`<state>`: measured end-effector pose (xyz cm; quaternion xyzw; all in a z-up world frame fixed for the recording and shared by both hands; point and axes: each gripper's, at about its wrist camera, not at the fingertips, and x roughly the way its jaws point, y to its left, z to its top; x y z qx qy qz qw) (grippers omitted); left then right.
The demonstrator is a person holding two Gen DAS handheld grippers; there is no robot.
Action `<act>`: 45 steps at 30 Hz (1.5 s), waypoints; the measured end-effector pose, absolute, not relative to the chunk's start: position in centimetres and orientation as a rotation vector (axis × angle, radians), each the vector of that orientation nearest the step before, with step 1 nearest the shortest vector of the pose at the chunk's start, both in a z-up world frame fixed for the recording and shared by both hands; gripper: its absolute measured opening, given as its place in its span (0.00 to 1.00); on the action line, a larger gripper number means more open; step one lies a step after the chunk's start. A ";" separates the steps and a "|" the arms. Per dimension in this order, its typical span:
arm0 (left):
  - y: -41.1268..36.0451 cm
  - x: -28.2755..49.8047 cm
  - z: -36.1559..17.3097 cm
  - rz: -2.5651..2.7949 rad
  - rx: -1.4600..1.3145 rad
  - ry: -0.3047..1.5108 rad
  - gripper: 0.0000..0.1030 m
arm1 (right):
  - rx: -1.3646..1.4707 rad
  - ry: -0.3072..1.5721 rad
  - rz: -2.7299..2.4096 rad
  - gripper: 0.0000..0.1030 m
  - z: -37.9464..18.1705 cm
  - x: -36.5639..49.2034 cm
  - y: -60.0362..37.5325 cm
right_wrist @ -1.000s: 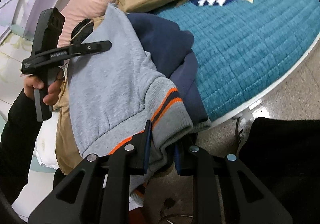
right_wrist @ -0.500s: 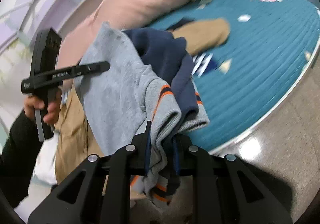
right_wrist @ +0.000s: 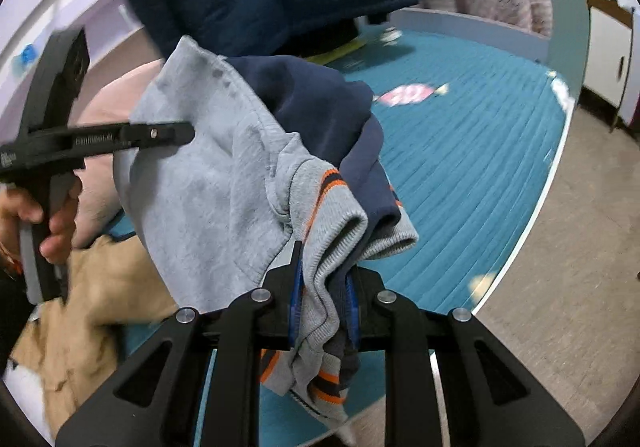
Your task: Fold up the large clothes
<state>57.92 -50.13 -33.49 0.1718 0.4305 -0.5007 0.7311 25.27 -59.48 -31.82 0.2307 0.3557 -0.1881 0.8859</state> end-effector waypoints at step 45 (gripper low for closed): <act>-17.7 49.6 -32.6 -0.572 -0.003 0.900 0.86 | 0.391 0.819 -0.307 0.21 -31.9 31.9 -53.6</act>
